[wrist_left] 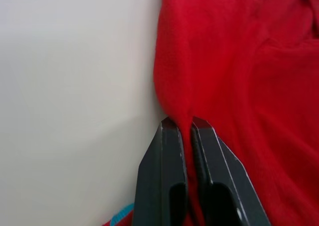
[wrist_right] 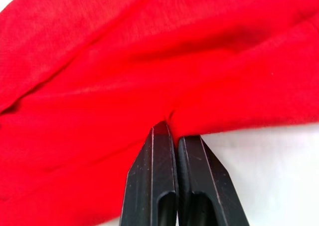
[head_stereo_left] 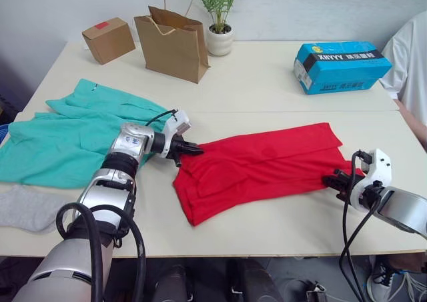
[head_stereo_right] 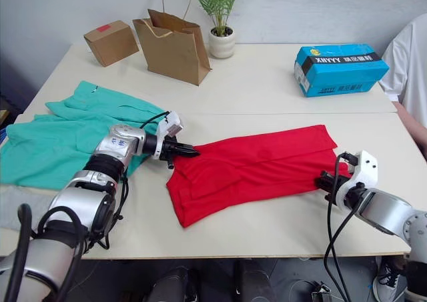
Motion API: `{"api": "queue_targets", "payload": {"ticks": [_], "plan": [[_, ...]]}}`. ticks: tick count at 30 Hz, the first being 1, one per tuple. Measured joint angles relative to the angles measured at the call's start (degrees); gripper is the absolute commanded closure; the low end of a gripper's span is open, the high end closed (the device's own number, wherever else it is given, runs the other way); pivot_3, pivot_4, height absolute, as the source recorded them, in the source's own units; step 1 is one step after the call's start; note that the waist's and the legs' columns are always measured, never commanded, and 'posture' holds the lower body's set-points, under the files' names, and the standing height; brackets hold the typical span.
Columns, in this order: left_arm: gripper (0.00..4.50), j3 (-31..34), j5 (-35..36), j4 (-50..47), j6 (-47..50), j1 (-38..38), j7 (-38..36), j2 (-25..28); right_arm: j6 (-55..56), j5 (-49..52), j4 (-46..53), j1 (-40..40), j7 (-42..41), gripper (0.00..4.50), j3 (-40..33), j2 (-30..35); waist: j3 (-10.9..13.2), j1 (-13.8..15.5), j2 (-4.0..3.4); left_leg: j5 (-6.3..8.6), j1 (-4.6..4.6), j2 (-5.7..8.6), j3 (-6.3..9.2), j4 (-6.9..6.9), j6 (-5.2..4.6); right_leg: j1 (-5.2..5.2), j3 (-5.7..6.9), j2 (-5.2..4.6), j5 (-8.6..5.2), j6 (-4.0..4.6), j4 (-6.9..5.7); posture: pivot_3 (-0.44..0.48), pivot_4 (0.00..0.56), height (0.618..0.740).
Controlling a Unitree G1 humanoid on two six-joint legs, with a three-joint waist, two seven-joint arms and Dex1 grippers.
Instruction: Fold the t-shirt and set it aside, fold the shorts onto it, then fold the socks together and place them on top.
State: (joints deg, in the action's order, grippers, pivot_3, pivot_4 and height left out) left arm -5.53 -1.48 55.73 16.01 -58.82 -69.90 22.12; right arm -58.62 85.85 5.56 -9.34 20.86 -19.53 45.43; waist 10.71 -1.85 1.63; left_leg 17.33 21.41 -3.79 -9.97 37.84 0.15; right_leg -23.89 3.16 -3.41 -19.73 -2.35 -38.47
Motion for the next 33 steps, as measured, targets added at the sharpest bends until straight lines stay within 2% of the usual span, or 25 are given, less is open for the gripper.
{"api": "queue_targets", "payload": {"ticks": [4, 8, 11, 16, 22, 25, 28, 30, 33], "plan": [[4.49, -0.2, 1.7, -11.4, 6.6, 5.8, -0.9, 1.5, 0.3, -9.6, -4.3, -5.4, -7.3, 4.50, 3.5, 0.9, 0.0, -0.1, 0.00, 0.00, -0.04, -0.02, -0.03, 0.02, 0.01, 0.00, -0.04, 0.00, 0.00, 0.00, -0.05, 0.000, 0.150, 0.740], [4.49, 0.0, 4.3, -30.9, 18.5, 15.1, 1.3, 3.8, 3.9, -22.2, -15.5, -16.3, -16.8, 4.50, 9.3, -0.1, 0.0, -0.9, -0.01, -0.01, -0.10, -0.01, -0.07, 0.05, 0.02, 0.00, -0.13, 0.01, 0.00, 0.00, -0.15, 0.000, 0.150, 0.740], [4.49, 0.3, 5.9, -40.1, 24.2, 19.5, 5.2, 3.7, 7.7, -31.9, -22.2, -22.7, -24.9, 4.50, 14.6, -0.5, 0.0, -0.9, -0.01, -0.01, -0.09, 0.00, -0.07, 0.07, 0.02, 0.00, -0.14, 0.00, 0.00, 0.00, -0.16, 0.000, 0.150, 0.740], [4.49, 2.0, 8.5, -52.6, 30.2, 26.2, 12.7, 2.4, 12.2, -42.0, -33.4, -30.9, -32.2, 4.50, 15.6, -4.6, 0.0, -1.1, -0.01, -0.01, -0.10, -0.01, -0.07, 0.05, 0.02, -0.01, -0.15, -0.01, 0.00, 0.01, -0.17, 0.000, 0.150, 0.740], [4.49, 4.6, 11.5, -70.4, 38.0, 35.7, 23.4, -1.2, 20.7, -53.4, -42.6, -36.8, -39.3, 4.50, 17.5, -9.0, 0.0, -1.4, -0.02, -0.01, -0.13, -0.01, -0.08, 0.04, 0.03, -0.01, -0.18, -0.01, 0.00, 0.01, -0.19, 0.000, 0.150, 0.740], [4.49, 5.0, 11.8, -76.0, 40.1, 38.7, 28.9, -2.5, 22.6, -57.1, -46.2, -39.2, -42.6, 4.50, 17.5, -10.7, 0.0, -1.3, -0.01, -0.02, -0.13, -0.01, -0.07, 0.07, 0.04, 0.00, -0.18, -0.01, 0.01, 0.02, -0.21, 0.000, 0.150, 0.740], [4.50, 6.1, 13.6, -79.1, 42.8, 39.5, 31.1, -2.3, 21.9, -58.4, -46.7, -40.0, -46.7, 3.85, 17.1, -12.0, 0.0, -1.2, -0.02, -0.02, -0.15, -0.01, -0.06, 0.06, 0.04, 0.02, -0.18, -0.01, 0.01, 0.02, -0.21, 0.000, 0.150, 0.740], [4.50, 6.2, 15.7, -80.3, 44.4, 40.8, 30.9, -1.5, 19.5, -58.5, -45.1, -39.7, -49.8, 3.24, 16.9, -11.8, 0.0, -1.2, -0.04, -0.01, -0.15, 0.00, -0.06, 0.01, 0.05, 0.02, -0.18, -0.02, 0.01, 0.02, -0.17, 0.000, 0.150, 0.740], [3.70, 6.2, 18.2, -80.1, 46.0, 41.8, 30.9, -1.3, 17.0, -59.6, -40.0, -37.2, -53.6, 2.18, 17.6, -10.0, 0.0, -1.0, -0.04, -0.01, -0.12, -0.01, -0.03, -0.01, 0.05, 0.01, -0.16, -0.02, 0.01, 0.02, -0.11, 0.000, 0.150, 0.740]]}}
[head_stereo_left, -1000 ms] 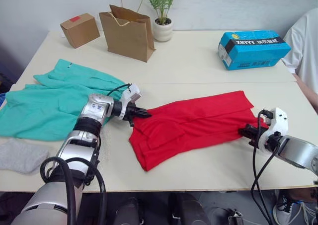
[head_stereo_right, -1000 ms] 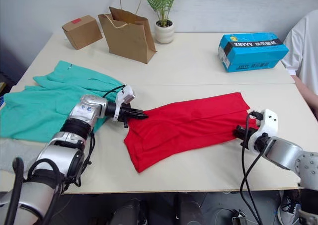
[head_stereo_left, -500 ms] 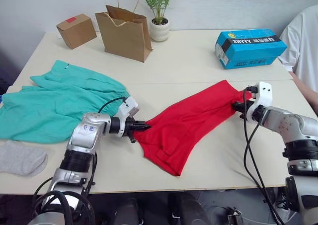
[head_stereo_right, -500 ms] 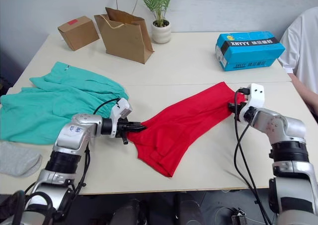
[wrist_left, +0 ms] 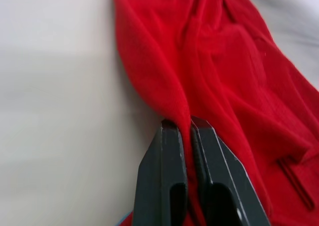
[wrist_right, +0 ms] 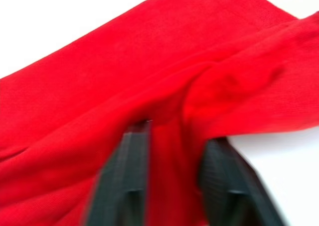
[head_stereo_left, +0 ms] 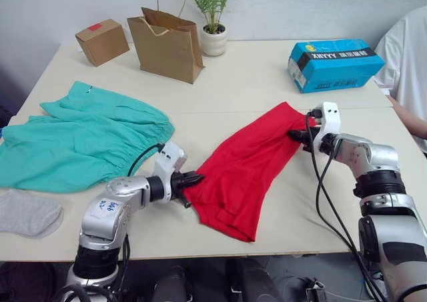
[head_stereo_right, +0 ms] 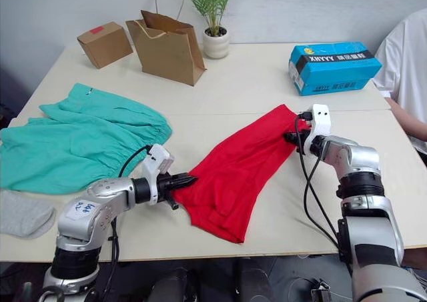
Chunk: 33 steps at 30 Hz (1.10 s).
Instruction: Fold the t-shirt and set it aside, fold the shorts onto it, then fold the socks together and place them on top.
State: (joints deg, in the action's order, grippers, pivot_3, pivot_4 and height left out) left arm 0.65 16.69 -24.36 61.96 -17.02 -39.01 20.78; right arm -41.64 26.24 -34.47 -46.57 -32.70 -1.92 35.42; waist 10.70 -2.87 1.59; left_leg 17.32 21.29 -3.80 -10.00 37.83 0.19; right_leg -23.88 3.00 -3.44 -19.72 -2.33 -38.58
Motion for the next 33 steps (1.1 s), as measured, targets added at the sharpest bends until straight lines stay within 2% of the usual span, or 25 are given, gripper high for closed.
{"api": "queue_targets", "payload": {"ticks": [4, 6, 8, 10, 12, 14, 16, 18, 22, 25, 28, 31, 33], "plan": [[2.48, 0.0, 1.8, 0.9, 0.1, -1.5, -0.7, 4.1, -2.7, -1.3, 9.8, 6.3, -5.4, 0.82, 1.4, 5.6, 0.0, 1.0, 0.00, 0.01, 0.00, 0.03, 0.00, 0.01, 0.00, 0.01, 0.00, -0.02, 0.00, 0.00, 0.03, 0.000, 0.150, 0.740], [1.83, 1.5, 5.8, 2.1, 2.1, -3.5, -3.6, 6.6, -5.6, -0.9, 16.6, 11.0, -9.0, 0.10, 1.4, 10.7, 0.0, 1.6, -0.03, 0.01, 0.04, 0.05, 0.05, 0.00, 0.00, 0.00, 0.04, -0.04, 0.00, 0.00, 0.05, 0.000, 0.150, 0.740], [1.17, 1.9, 9.6, 2.9, 5.2, -4.9, -8.3, 12.7, -9.7, 1.1, 24.2, 17.3, -12.8, 0.00, -0.3, 17.3, 0.0, 1.8, -0.05, 0.03, 0.07, 0.04, 0.09, -0.09, 0.02, -0.01, 0.06, -0.03, -0.01, 0.02, 0.15, 0.000, 0.150, 0.740], [0.54, 2.2, 12.6, 5.4, 8.1, -6.1, -13.2, 20.7, -15.8, 4.4, 31.1, 24.3, -15.4, 0.00, -5.7, 23.4, 0.0, 1.5, -0.07, 0.03, -0.07, 0.04, 0.08, -0.26, 0.06, 0.08, 0.07, -0.02, -0.02, 0.03, 0.30, 0.000, 0.150, 0.740], [0.04, 2.6, 13.6, 8.1, 8.6, -8.9, -14.9, 22.4, -20.6, 7.0, 36.2, 27.1, -15.8, 0.00, -8.7, 24.8, 0.0, 0.9, -0.05, 0.03, -0.16, 0.00, 0.06, -0.23, 0.06, 0.17, 0.08, -0.02, 0.01, 0.08, 0.33, 0.000, 0.150, 0.740], [0.04, 2.0, 14.9, 12.3, 7.1, -13.6, -16.5, 21.8, -27.3, 11.2, 42.7, 29.9, -15.1, 0.00, -12.4, 23.9, 0.0, 0.8, -0.02, 0.00, -0.20, 0.00, 0.09, -0.23, 0.05, 0.23, 0.09, -0.02, 0.05, 0.07, 0.33, 0.000, 0.150, 0.740], [0.04, 1.6, 14.8, 17.1, 4.4, -18.2, -16.9, 21.0, -33.7, 16.2, 48.5, 31.7, -14.0, 0.00, -15.3, 20.4, 0.0, 1.0, 0.02, -0.04, -0.17, 0.01, 0.16, -0.25, 0.09, 0.22, 0.12, 0.01, 0.06, 0.08, 0.31, 0.000, 0.150, 0.740], [0.04, 0.6, 14.2, 22.2, 1.6, -23.0, -17.0, 19.1, -39.0, 20.4, 53.5, 33.5, -12.2, 0.00, -17.6, 16.2, 0.0, 1.4, 0.02, -0.04, -0.12, 0.02, 0.17, -0.27, 0.08, 0.20, 0.14, 0.01, 0.06, 0.08, 0.35, 0.000, 0.150, 0.740], [0.04, -6.4, 9.2, 34.9, -7.0, -31.9, -18.3, 13.3, -48.2, 26.1, 60.5, 35.8, -5.8, 0.00, -21.0, 4.0, 0.0, 2.0, 0.02, -0.02, 0.00, 0.08, 0.16, -0.24, 0.03, 0.18, 0.19, -0.02, 0.08, 0.04, 0.50, 0.000, 0.150, 0.740], [0.04, -11.2, 4.9, 47.0, -14.2, -37.3, -19.1, 6.5, -50.5, 29.9, 62.8, 36.9, 0.3, 0.00, -20.4, -1.9, 0.0, 2.6, 0.02, 0.04, 0.14, 0.09, 0.10, -0.10, -0.08, 0.11, 0.18, -0.01, 0.13, -0.05, 0.54, 0.000, 0.150, 0.740], [0.04, -13.7, 0.8, 59.8, -20.3, -42.0, -19.5, 1.3, -50.5, 34.7, 63.9, 38.2, 6.1, 0.00, -20.4, -4.0, 0.0, 2.6, 0.05, 0.08, 0.20, 0.08, 0.05, -0.03, -0.15, 0.06, 0.17, 0.00, 0.16, -0.09, 0.56, 0.000, 0.150, 0.740], [0.04, -15.9, -5.1, 72.7, -25.5, -48.0, -16.7, -3.1, -50.0, 39.3, 65.8, 39.1, 11.3, 0.00, -18.7, -5.0, 0.0, 2.4, 0.07, 0.09, 0.19, 0.06, 0.08, -0.05, -0.16, 0.05, 0.18, 0.02, 0.15, -0.09, 0.57, 0.000, 0.150, 0.740], [0.04, -15.5, -6.1, 77.5, -28.1, -49.7, -16.5, -5.2, -49.9, 41.2, 66.1, 39.3, 13.7, 0.00, -18.2, -6.5, 0.0, 2.1, 0.08, 0.09, 0.19, 0.05, 0.09, -0.08, -0.15, 0.05, 0.19, 0.03, 0.15, -0.09, 0.58, 0.000, 0.150, 0.740]]}}
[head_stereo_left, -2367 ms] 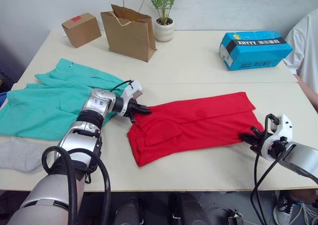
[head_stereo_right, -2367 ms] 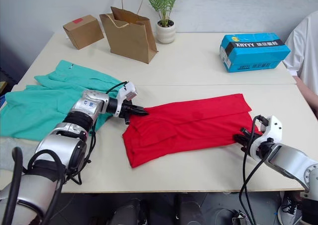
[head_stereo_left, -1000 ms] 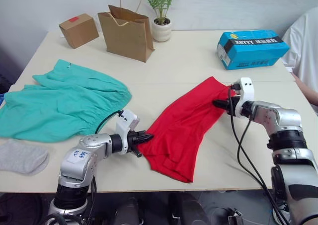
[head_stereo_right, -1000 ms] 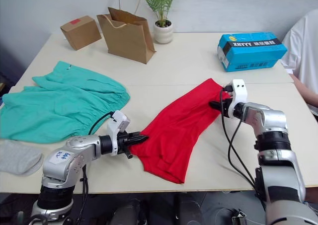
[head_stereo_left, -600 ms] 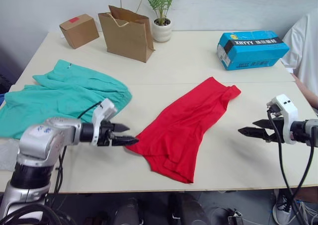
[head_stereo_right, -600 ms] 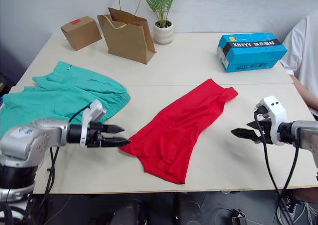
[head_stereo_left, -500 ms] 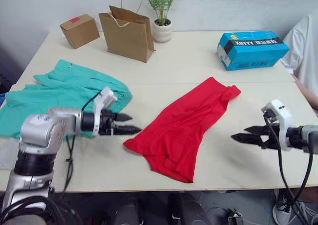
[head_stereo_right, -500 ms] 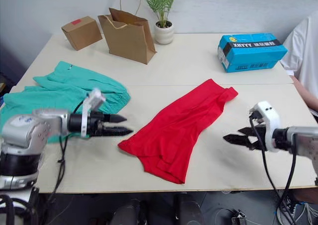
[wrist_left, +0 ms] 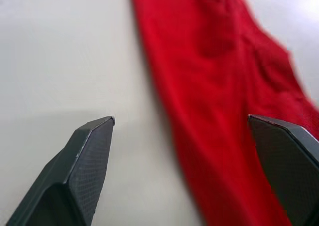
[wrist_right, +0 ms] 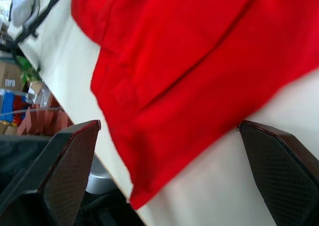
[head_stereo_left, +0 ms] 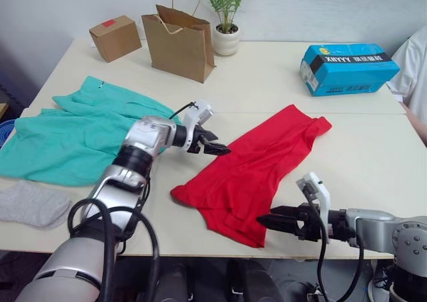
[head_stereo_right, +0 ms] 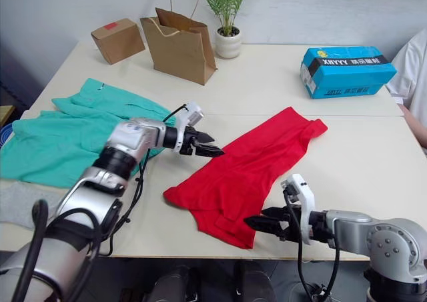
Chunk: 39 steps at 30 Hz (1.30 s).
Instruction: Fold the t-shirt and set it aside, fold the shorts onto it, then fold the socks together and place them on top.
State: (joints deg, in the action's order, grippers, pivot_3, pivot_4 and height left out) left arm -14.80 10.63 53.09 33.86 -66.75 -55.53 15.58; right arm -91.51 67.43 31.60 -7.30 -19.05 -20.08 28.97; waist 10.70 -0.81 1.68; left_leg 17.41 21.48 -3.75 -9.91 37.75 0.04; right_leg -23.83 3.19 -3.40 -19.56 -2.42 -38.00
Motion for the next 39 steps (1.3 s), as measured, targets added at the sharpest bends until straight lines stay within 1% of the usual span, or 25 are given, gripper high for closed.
{"api": "queue_targets", "payload": {"ticks": [1, 4, 6, 7, 8, 10, 11, 13, 15, 16, 19, 23, 25, 26, 31, 35, 39], "plan": [[0.04, 0.9, -0.1, 2.9, -1.5, -1.1, 0.5, -1.4, 0.0, 0.9, 0.0, 0.1, 1.3, 0.00, 0.3, -0.6, 0.0, -0.1, 0.00, 0.00, 0.01, 0.00, 0.00, -0.01, 0.00, 0.00, 0.00, -0.01, 0.00, 0.00, 0.00, 0.000, 0.150, 0.740], [0.00, 2.6, -1.4, 9.1, -4.5, -3.6, 1.0, -4.1, 0.0, 2.7, -0.1, -0.3, 5.6, 0.56, 0.7, -3.2, 0.0, -0.8, 0.08, 0.00, 0.01, -0.01, 0.01, 0.01, 0.00, 0.00, 0.02, -0.01, 0.00, 0.00, -0.01, 0.000, 0.150, 0.740], [0.00, 3.8, -2.1, 12.9, -5.8, -4.9, 1.0, -6.2, -0.1, 3.7, -0.5, -0.3, 8.9, 1.21, 0.7, -5.6, 0.0, -1.0, 0.08, 0.00, 0.00, -0.01, 0.00, 0.00, 0.00, -0.01, 0.03, -0.01, 0.00, 0.00, -0.03, 0.000, 0.150, 0.740], [0.00, 4.5, -2.1, 13.6, -5.9, -5.2, 1.0, -6.7, -0.2, 4.1, -0.6, -0.3, 9.9, 1.61, 0.8, -6.1, 0.0, -1.0, 0.08, 0.00, 0.01, -0.02, 0.00, -0.01, 0.00, -0.03, 0.03, 0.00, 0.00, 0.00, -0.03, 0.000, 0.150, 0.740], [0.00, 5.7, -1.9, 15.3, -5.6, -5.8, 1.2, -7.2, -0.2, 4.5, -0.9, -0.3, 11.0, 1.86, 0.8, -6.5, 0.0, -0.9, 0.08, 0.00, 0.01, -0.02, 0.00, -0.01, 0.00, -0.03, 0.03, 0.00, 0.00, 0.00, -0.03, 0.000, 0.150, 0.740], [0.00, 8.1, -1.7, 17.7, -4.8, -6.9, 1.9, -7.7, -0.2, 4.8, -1.3, -0.2, 12.7, 2.56, 0.9, -6.9, 0.0, -0.9, 0.08, 0.00, 0.03, 0.01, 0.00, 0.00, 0.00, -0.03, 0.03, -0.02, 0.00, 0.00, -0.02, 0.000, 0.150, 0.740], [0.19, 9.3, -1.7, 18.2, -4.8, -7.0, 2.5, -7.9, -0.1, 4.9, -1.4, -0.2, 13.5, 2.98, 1.0, -6.9, 0.0, -0.9, 0.08, 0.00, 0.04, 0.02, 0.00, 0.01, 0.00, -0.04, 0.03, -0.04, 0.00, -0.01, -0.02, 0.000, 0.150, 0.740], [0.57, 11.2, -1.7, 19.6, -5.0, -7.2, 3.2, -8.1, 0.1, 5.1, -1.7, -0.1, 14.9, 3.61, 1.1, -6.9, 0.0, -0.9, 0.08, 0.00, 0.05, 0.02, 0.00, 0.01, -0.01, -0.04, 0.03, -0.04, 0.00, -0.01, -0.02, 0.000, 0.150, 0.740], [1.20, 11.8, -2.1, 20.1, -4.9, -7.2, 3.3, -8.3, 0.5, 5.5, -2.2, -0.1, 15.6, 4.36, 1.1, -6.9, 0.0, -0.8, 0.08, 0.00, 0.05, 0.01, 0.00, 0.00, 0.00, -0.04, 0.05, -0.03, 0.00, -0.01, -0.02, 0.000, 0.150, 0.740], [1.48, 12.2, -2.2, 20.2, -5.1, -7.2, 3.5, -8.7, 0.8, 5.5, -2.4, -0.1, 15.8, 4.50, 1.2, -6.7, 0.0, -0.8, 0.08, 0.00, 0.05, 0.01, 0.00, 0.00, 0.00, -0.04, 0.05, -0.03, 0.00, -0.01, -0.02, 0.000, 0.150, 0.740], [2.45, 15.0, -2.1, 21.3, -5.9, -7.2, 7.2, -10.4, 1.8, 5.5, -2.6, -0.3, 15.5, 4.50, 1.9, -5.0, 0.0, -0.8, 0.08, 0.00, 0.06, 0.03, 0.00, 0.02, -0.01, -0.04, 0.05, -0.05, 0.00, -0.02, -0.01, 0.000, 0.150, 0.740], [3.72, 15.9, -2.8, 21.9, -5.8, -7.2, 8.0, -11.3, 3.9, 5.8, -2.6, -0.9, 15.2, 4.50, 2.1, -3.5, 0.0, -0.8, 0.09, 0.00, 0.06, 0.03, 0.00, 0.02, 0.00, -0.04, 0.07, -0.02, 0.01, -0.03, -0.02, 0.000, 0.150, 0.740], [4.30, 16.0, -3.4, 21.9, -6.0, -7.0, 8.2, -11.3, 4.5, 6.0, -2.6, -0.6, 15.1, 4.50, 2.3, -2.9, 0.0, -0.8, 0.09, 0.00, 0.06, 0.02, -0.01, 0.00, 0.00, -0.05, 0.07, -0.02, 0.01, -0.03, -0.02, 0.000, 0.150, 0.740], [4.46, 16.5, -3.4, 21.9, -6.4, -6.7, 8.9, -11.2, 5.0, 6.0, -2.6, -0.3, 15.1, 4.50, 2.4, -2.7, 0.0, -0.8, 0.09, -0.01, 0.06, 0.01, 0.00, 0.00, 0.00, -0.06, 0.07, -0.02, 0.01, -0.03, -0.02, 0.000, 0.150, 0.740], [4.46, 18.3, -3.4, 21.8, -7.1, -6.4, 9.6, -9.8, 7.5, 6.2, -2.7, 1.2, 14.7, 4.50, 2.4, -1.2, 0.0, -0.8, 0.09, -0.01, 0.06, 0.02, -0.02, 0.02, 0.00, -0.06, 0.07, -0.04, 0.01, -0.03, -0.03, 0.000, 0.150, 0.740], [4.46, 18.3, -4.1, 20.9, -8.4, -5.7, 10.6, -7.0, 9.3, 5.5, -4.2, 1.6, 13.1, 4.50, 1.5, 3.5, 0.0, -0.8, 0.09, -0.01, 0.05, 0.01, -0.03, 0.02, 0.01, -0.06, 0.07, -0.02, 0.01, -0.03, -0.04, 0.000, 0.150, 0.740], [4.46, 18.6, -4.0, 17.4, -7.3, -2.9, 10.3, -4.3, 11.5, 3.1, -7.7, 1.2, 8.6, 4.50, 1.5, 8.9, 0.0, -0.8, 0.09, -0.01, 0.05, 0.02, -0.05, 0.04, 0.01, -0.06, 0.08, -0.03, 0.01, -0.03, -0.05, 0.000, 0.150, 0.740]]}}
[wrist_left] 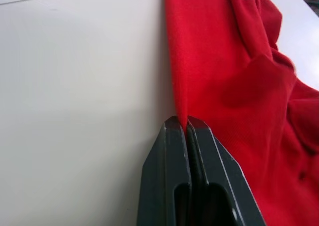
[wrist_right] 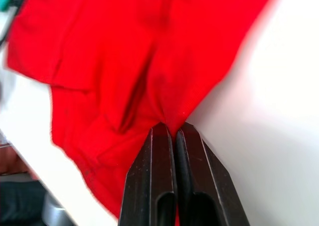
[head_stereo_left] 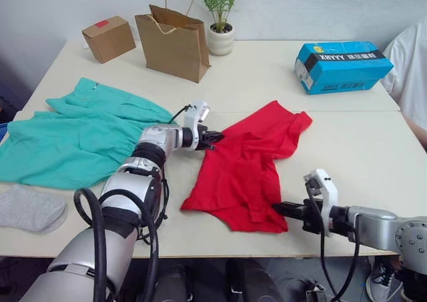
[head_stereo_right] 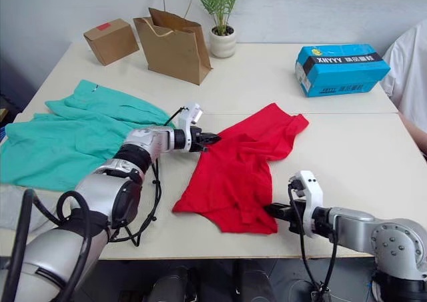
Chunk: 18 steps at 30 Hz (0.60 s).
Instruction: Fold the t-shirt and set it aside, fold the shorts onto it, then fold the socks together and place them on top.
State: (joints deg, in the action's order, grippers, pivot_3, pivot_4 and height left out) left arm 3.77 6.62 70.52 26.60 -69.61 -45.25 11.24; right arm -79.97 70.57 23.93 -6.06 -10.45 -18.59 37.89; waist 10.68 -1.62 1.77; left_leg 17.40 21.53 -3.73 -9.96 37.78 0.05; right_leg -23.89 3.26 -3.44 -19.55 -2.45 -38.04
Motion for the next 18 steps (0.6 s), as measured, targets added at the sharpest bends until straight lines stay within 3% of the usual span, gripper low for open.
{"api": "queue_targets", "payload": {"ticks": [5, 11, 16, 18], "plan": [[4.46, 1.9, 1.1, -8.2, 2.2, 3.9, 4.0, 0.1, 2.9, -3.7, -3.3, -3.0, -5.3, 4.50, 1.4, 2.8, 0.0, 0.1, 0.00, 0.00, 0.01, -0.01, 0.01, 0.04, 0.00, 0.00, -0.01, 0.00, 0.00, 0.00, -0.04, 0.000, 0.150, 0.740], [4.46, 0.9, 1.5, -32.3, 11.5, 14.9, 9.0, 0.5, 6.1, -8.9, -9.1, -7.2, -10.7, 4.50, 5.2, 3.4, 0.0, 0.1, 0.00, -0.02, -0.04, -0.03, -0.03, 0.07, 0.03, -0.02, -0.06, 0.00, 0.00, 0.00, -0.18, 0.000, 0.150, 0.740], [4.46, -1.9, 3.9, -48.2, 20.7, 22.1, 9.1, 1.2, 5.0, -8.6, -9.0, -7.3, -16.1, 4.50, 7.3, 4.3, 0.0, 0.1, 0.00, -0.02, -0.04, -0.02, -0.02, 0.11, 0.03, 0.00, -0.09, -0.02, 0.00, 0.00, -0.22, 0.000, 0.150, 0.740], [4.50, -4.9, 2.7, -50.8, 19.1, 24.3, 8.9, 2.8, 5.0, -9.3, -9.0, -7.2, -17.6, 4.05, 8.0, 5.0, 0.0, 0.2, 0.00, -0.02, -0.06, -0.02, -0.02, 0.16, 0.03, 0.01, -0.09, -0.02, 0.00, 0.00, -0.26, 0.000, 0.150, 0.740]]}}
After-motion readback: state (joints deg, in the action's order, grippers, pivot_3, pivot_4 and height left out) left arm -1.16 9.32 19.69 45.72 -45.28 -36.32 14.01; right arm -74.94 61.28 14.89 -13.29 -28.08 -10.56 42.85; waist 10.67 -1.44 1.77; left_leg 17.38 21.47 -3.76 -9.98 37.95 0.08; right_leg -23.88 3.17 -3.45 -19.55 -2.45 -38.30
